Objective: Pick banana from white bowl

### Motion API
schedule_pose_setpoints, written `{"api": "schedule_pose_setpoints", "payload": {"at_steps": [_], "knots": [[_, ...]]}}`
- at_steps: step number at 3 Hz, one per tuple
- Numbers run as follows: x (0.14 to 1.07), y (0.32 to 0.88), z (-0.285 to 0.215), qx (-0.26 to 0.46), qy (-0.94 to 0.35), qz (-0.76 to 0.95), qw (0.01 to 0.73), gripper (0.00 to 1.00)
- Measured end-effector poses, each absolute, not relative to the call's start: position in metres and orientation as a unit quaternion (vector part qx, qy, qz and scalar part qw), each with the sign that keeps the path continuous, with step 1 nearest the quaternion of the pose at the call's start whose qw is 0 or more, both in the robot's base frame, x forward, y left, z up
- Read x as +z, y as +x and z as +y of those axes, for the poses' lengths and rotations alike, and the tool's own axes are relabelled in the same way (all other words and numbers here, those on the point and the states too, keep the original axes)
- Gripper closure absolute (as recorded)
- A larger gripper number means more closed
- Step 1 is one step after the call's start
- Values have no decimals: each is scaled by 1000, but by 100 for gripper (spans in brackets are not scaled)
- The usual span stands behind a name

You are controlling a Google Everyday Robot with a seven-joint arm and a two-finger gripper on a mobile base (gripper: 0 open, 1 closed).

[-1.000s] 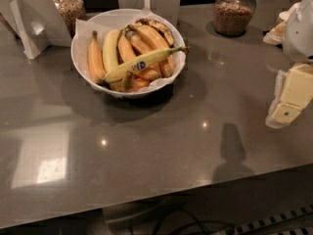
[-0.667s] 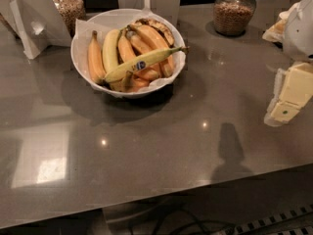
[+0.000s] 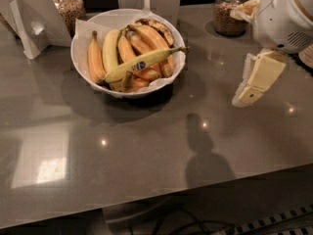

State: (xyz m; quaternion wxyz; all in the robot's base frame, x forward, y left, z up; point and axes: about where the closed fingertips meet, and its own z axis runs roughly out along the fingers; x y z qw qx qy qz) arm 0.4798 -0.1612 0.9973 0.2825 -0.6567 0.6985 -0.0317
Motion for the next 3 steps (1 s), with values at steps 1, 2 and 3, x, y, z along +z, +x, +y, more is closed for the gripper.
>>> {"api": "schedule_pose_setpoints", "payload": {"at_steps": [1,2,3], "knots": [[1009,506,-127,-23,-689,643,333,0],[1009,506,-127,-23,-689,643,333,0],[1012,514,-115,-39,-703,621,343,0]]}}
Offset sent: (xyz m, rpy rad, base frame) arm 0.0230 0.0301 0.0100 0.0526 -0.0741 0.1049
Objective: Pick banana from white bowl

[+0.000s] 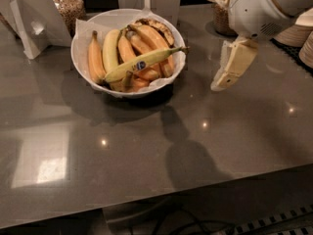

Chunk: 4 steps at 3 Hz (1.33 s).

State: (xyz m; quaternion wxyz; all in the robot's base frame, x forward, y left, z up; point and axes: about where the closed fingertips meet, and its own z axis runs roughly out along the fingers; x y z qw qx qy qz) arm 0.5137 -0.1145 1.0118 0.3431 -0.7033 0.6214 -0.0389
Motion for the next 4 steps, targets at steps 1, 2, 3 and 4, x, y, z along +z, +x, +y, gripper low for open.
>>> {"api": "schedule_pose_setpoints", "payload": {"at_steps": [1,2,3,4], "knots": [[1006,533,-91,-46,-724,586,361,0],[997,551,-70,-48,-743,554,372,0],[990,563,-54,-48,-757,530,379,19],[988,571,-39,-43,-768,510,385,39]]}}
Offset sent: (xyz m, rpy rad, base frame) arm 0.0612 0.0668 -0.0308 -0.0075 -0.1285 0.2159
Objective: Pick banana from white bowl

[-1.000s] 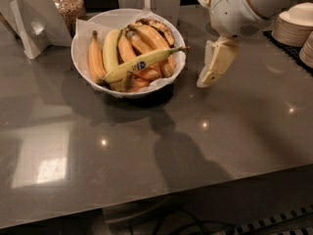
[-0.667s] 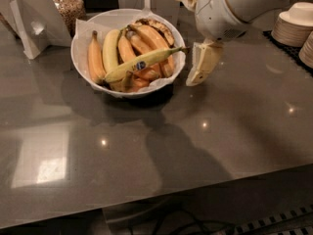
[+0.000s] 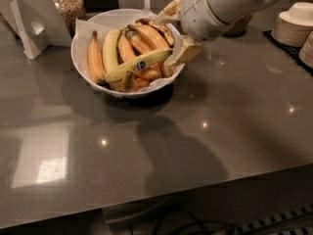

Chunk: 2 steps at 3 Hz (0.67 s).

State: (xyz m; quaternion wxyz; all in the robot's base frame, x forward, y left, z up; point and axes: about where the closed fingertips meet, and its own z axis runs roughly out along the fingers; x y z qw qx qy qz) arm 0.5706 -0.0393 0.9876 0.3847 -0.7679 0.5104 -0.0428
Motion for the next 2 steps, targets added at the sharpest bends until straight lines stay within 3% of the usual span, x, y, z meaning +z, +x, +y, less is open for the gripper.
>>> {"api": "schedule_pose_setpoints", "payload": {"at_steps": [2], "knots": [[981,580,-6,-23,-786,479,391,40]]}}
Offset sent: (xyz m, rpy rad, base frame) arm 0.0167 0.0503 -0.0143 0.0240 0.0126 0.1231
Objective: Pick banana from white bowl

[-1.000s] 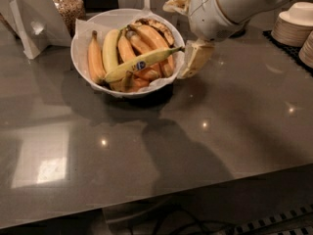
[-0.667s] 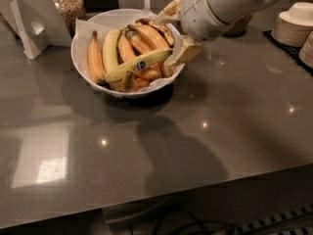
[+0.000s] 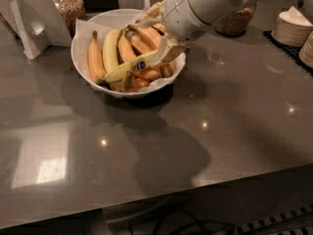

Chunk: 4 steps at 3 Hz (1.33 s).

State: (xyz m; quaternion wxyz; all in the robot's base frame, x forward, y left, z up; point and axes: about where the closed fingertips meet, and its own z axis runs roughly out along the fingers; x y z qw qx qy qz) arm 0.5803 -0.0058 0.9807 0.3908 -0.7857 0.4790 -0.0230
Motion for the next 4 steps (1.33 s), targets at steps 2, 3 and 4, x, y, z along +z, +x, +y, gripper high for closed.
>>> {"api": "schedule_pose_setpoints", "payload": {"at_steps": [2,3,4], "knots": [[956,586,18,5,-803,466,372,42],[941,589,21,13,-809,467,355,43],[932,592,23,19,-812,469,347,47]]}}
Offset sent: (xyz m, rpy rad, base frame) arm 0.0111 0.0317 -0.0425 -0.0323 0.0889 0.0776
